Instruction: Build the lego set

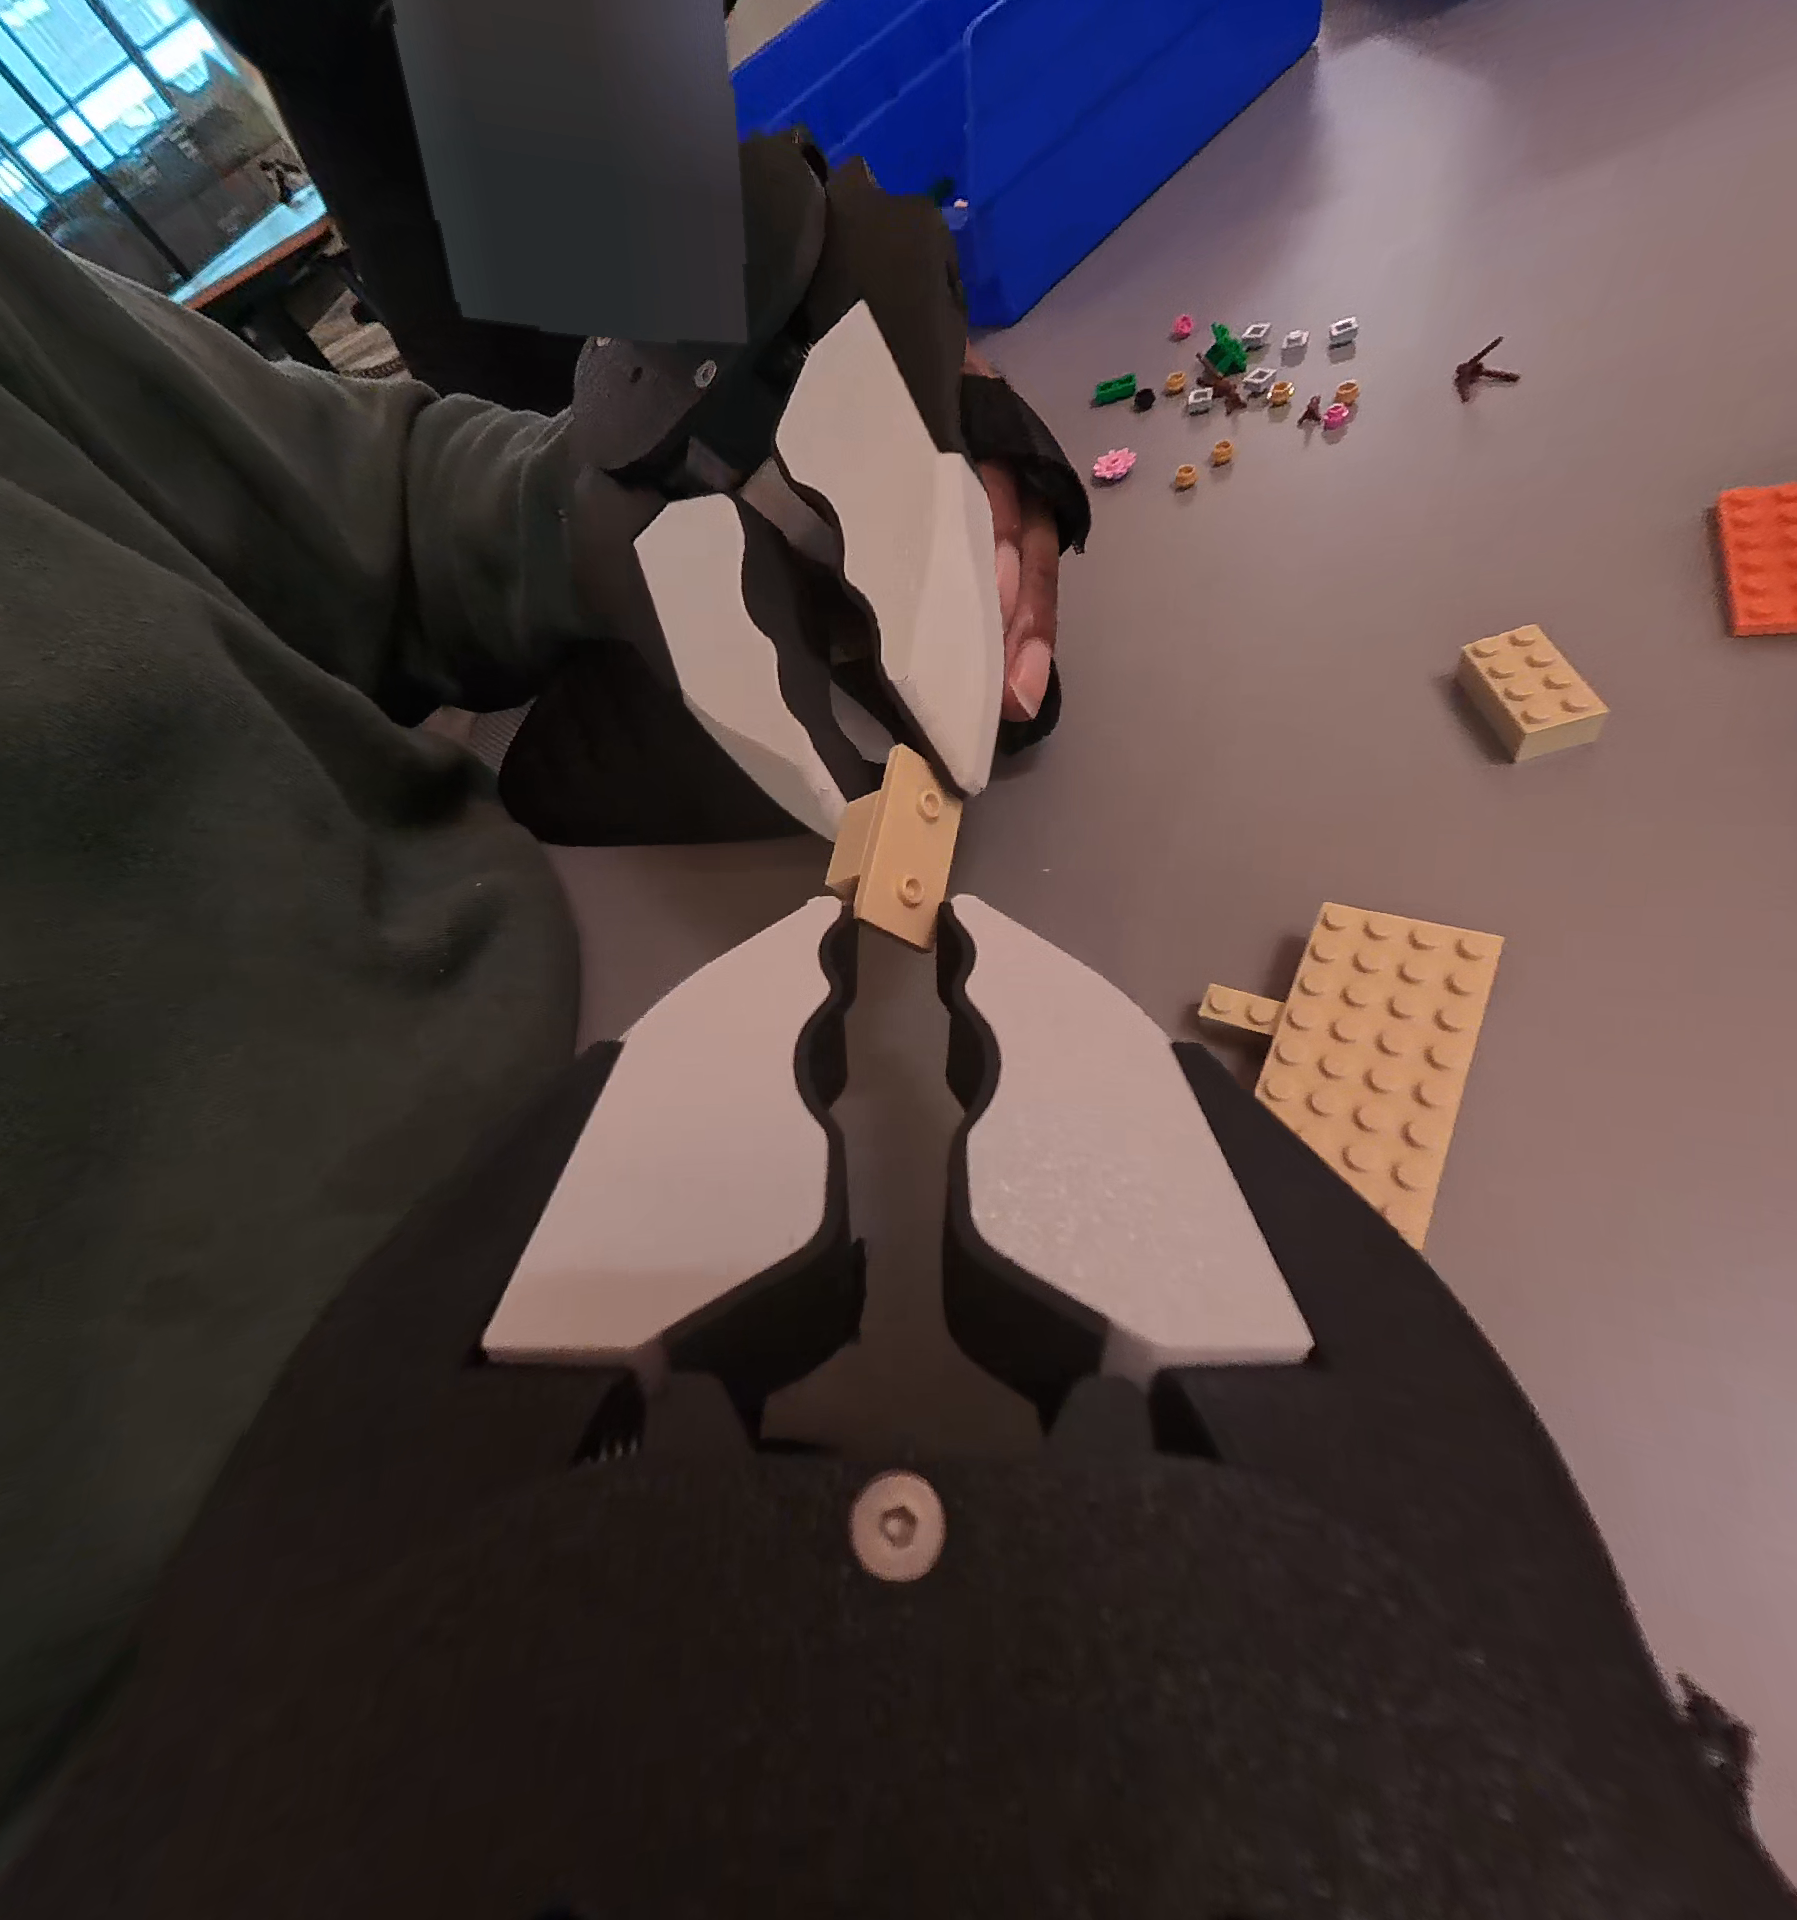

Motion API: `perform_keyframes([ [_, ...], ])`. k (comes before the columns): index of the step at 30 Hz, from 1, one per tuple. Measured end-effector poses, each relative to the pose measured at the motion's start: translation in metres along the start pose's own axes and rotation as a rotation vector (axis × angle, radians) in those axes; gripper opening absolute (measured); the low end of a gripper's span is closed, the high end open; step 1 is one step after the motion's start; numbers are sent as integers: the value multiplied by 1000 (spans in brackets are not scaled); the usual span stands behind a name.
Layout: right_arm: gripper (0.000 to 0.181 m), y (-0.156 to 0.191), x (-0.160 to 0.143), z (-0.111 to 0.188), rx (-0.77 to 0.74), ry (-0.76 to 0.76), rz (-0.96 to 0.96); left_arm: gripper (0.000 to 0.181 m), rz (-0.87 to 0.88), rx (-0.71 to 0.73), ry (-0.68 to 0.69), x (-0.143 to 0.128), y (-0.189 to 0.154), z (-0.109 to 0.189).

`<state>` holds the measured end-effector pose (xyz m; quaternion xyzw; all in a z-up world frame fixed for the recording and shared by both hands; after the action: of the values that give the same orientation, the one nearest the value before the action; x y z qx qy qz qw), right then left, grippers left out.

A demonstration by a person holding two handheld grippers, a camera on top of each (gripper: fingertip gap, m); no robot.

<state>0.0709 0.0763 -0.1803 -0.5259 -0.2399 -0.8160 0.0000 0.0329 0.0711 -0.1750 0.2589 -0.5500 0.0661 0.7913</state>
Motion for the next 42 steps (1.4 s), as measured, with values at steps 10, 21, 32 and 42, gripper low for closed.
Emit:
perform_keyframes([
  [10,14,-6,-2,3,-57,9,40,16,76,4,-12,0,8,2],
  [21,14,-10,7,4,-173,-5,218,17,212,-5,-12,2,19,3],
  [32,14,-15,5,7,-260,40,317,29,286,-63,29,-2,29,-5],
  [42,14,-15,9,11,-285,26,367,31,318,-285,36,2,15,-11],
])
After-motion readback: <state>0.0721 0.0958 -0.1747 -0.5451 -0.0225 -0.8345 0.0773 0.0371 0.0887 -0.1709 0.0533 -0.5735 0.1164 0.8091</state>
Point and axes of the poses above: each gripper's, where its closed fingertips meet, z back along the fingers, x out of its top, y = z × x across the jaws, the point moved 2 cm from there along z, back along the fingers, and after that the axes turned 8 degrees about x, right-handed, at the moved point
